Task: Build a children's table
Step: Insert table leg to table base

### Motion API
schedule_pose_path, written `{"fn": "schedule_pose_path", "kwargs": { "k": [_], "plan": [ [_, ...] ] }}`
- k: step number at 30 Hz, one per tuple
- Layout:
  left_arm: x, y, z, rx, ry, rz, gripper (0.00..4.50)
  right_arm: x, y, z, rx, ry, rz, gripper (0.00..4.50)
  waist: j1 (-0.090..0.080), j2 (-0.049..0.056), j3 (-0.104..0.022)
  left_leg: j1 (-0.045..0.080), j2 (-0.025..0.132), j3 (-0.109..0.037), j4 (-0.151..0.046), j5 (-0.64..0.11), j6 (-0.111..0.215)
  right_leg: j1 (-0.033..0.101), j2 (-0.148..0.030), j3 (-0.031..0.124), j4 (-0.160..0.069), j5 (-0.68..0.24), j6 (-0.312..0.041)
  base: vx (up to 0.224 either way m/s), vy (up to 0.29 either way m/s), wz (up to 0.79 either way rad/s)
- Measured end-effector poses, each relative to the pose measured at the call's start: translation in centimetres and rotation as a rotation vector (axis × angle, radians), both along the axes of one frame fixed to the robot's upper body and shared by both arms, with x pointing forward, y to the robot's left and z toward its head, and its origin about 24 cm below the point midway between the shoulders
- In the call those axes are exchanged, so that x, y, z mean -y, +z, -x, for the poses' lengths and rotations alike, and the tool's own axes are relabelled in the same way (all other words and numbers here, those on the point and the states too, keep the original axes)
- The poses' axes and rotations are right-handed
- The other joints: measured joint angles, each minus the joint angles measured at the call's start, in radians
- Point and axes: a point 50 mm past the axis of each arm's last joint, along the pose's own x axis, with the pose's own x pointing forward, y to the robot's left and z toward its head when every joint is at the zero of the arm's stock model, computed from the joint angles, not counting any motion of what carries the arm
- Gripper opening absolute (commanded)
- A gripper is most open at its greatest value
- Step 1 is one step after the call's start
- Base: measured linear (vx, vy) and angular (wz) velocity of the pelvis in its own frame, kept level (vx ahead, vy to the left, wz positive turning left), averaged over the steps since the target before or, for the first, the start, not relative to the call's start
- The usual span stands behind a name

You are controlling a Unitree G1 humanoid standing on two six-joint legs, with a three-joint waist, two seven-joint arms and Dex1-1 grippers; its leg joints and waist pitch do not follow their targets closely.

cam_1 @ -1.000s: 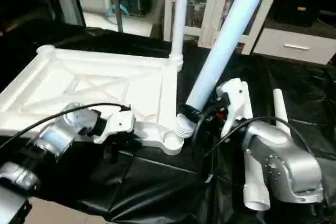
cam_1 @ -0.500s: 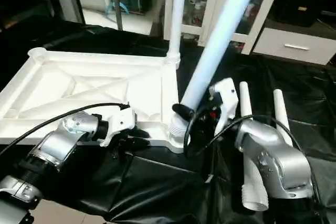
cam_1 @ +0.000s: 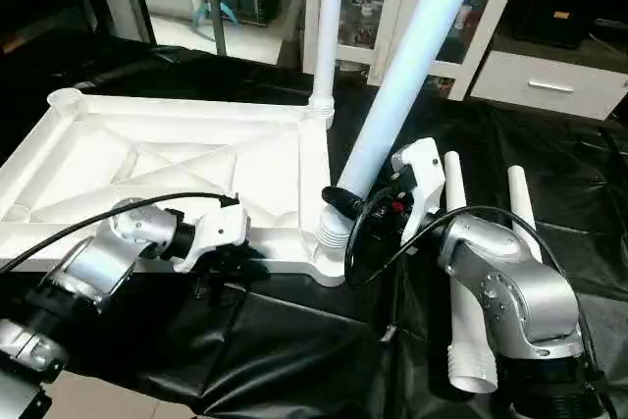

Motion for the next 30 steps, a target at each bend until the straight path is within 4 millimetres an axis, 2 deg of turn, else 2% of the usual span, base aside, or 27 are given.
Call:
{"fn": "schedule_pose_path", "kwargs": {
  "k": [4, 11, 15, 27, 30],
  "plan": [
    [0.0, 0.0, -0.2, -0.022, 0.0, 0.004, 0.05, 0.2, 0.1, -0.1, 0.005, 0.018, 0.029, 1.86, 0.0, 0.0, 0.0, 0.0, 0.0, 0.0, 0.0, 0.001, -0.002, 0.0, 0.0, 0.0, 0.0, 0.0, 0.0, 0.0, 0.0, 0.0],
    [0.0, 0.0, -0.2, -0.044, -0.005, 0.01, 0.0, 0.1, -0.8, 0.1, -0.027, 0.07, 0.124, 1.86, 0.001, 0.002, -0.001, 0.0, 0.0, 0.0, -0.002, 0.001, -0.002, 0.0, 0.0, 0.0, 0.0, 0.0, 0.0, 0.0, 0.0, 0.0],
    [0.1, 0.0, -0.2, -0.048, -0.004, 0.013, 0.0, 0.3, -1.5, -0.2, -0.072, 0.05, 0.123, 1.86, 0.0, 0.001, -0.001, 0.0, 0.0, 0.0, -0.002, 0.001, -0.002, 0.0, 0.0, 0.0, -0.001, 0.0, 0.0, 0.0, 0.0, 0.0],
    [0.2, 0.0, -0.2, -0.051, -0.007, 0.017, 0.0, -0.5, -1.6, -1.5, -0.127, 0.085, 0.041, 1.86, 0.001, -0.001, -0.001, 0.0, 0.0, 0.001, -0.004, 0.001, -0.001, 0.0, 0.0, 0.0, -0.003, 0.0, 0.0, 0.0, 0.0, 0.0],
    [0.2, 0.0, -0.2, -0.053, -0.007, 0.015, 0.0, -0.7, -1.6, -1.8, -0.132, 0.114, 0.062, 1.86, 0.001, -0.005, -0.001, 0.001, 0.0, 0.001, -0.004, 0.001, -0.001, 0.0, 0.0, 0.0, -0.003, 0.0, 0.0, 0.0, 0.0, 0.0]
  ]
}}
